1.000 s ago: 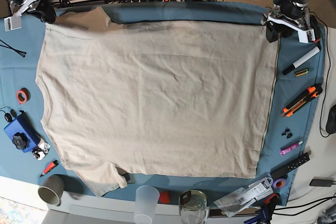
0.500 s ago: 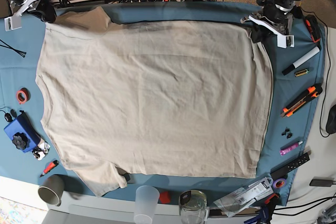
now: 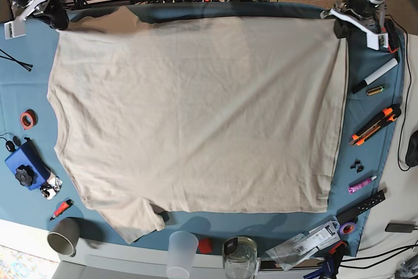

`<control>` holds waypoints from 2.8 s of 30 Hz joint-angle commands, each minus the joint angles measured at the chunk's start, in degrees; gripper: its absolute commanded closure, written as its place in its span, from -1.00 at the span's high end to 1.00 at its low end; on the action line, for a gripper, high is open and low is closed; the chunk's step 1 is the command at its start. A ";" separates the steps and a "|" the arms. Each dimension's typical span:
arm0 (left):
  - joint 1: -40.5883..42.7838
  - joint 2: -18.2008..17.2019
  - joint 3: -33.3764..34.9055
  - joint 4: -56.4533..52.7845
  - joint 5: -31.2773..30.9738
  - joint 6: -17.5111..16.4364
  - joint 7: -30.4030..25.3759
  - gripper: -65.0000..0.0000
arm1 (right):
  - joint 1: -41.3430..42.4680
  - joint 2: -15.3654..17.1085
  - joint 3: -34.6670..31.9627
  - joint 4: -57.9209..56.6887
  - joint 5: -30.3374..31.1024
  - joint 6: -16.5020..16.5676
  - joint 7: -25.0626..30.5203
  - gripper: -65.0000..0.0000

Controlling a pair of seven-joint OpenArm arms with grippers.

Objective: Fold the T-shirt properly
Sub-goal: 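Pull the held shirt edge toward the robot with both grippers, then lift and fold the held edge back over the shirt body with both grippers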

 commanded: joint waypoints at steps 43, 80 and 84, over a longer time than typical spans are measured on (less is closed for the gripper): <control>4.13 -1.16 -0.63 7.28 1.05 0.35 2.16 -1.00 | 0.76 0.66 3.58 0.79 -3.21 0.08 -0.59 -1.00; -2.69 -1.18 10.32 6.29 16.46 7.28 -6.21 -1.00 | 12.26 0.83 -6.43 -0.92 -20.50 0.08 7.82 -1.00; -4.87 -1.18 10.36 6.27 16.46 7.15 -6.38 -1.00 | 14.91 0.83 -6.49 -4.79 -20.74 0.08 8.33 -1.00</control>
